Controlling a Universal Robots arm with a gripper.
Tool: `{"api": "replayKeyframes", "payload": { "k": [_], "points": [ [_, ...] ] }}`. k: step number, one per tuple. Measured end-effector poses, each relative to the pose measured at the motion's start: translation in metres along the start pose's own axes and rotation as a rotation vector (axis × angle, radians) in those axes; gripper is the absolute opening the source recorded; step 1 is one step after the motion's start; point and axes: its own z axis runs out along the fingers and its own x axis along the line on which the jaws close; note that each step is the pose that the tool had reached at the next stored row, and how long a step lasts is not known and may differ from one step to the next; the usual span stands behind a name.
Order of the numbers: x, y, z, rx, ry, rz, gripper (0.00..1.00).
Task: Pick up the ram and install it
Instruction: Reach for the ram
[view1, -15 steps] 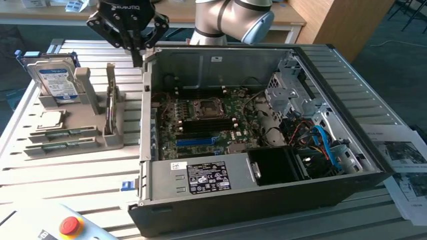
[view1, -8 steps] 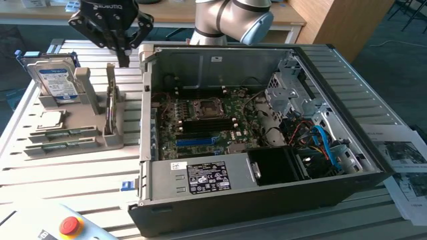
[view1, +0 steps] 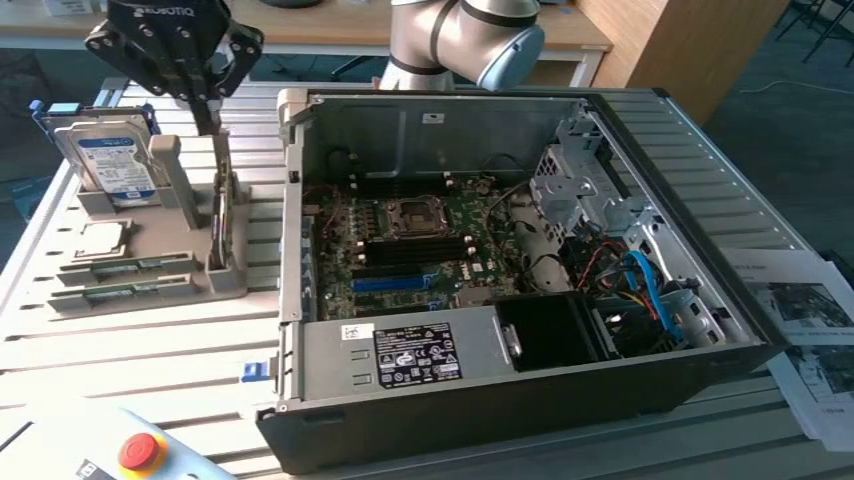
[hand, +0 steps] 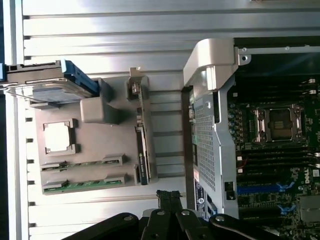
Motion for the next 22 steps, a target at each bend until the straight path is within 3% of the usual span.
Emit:
{"api": "replayKeyframes", "payload": {
  "k": [22],
  "points": [
    [0.088, -0.0066, -0.0023, 0.0001, 0.0001, 0.000, 0.10]
  ]
}}
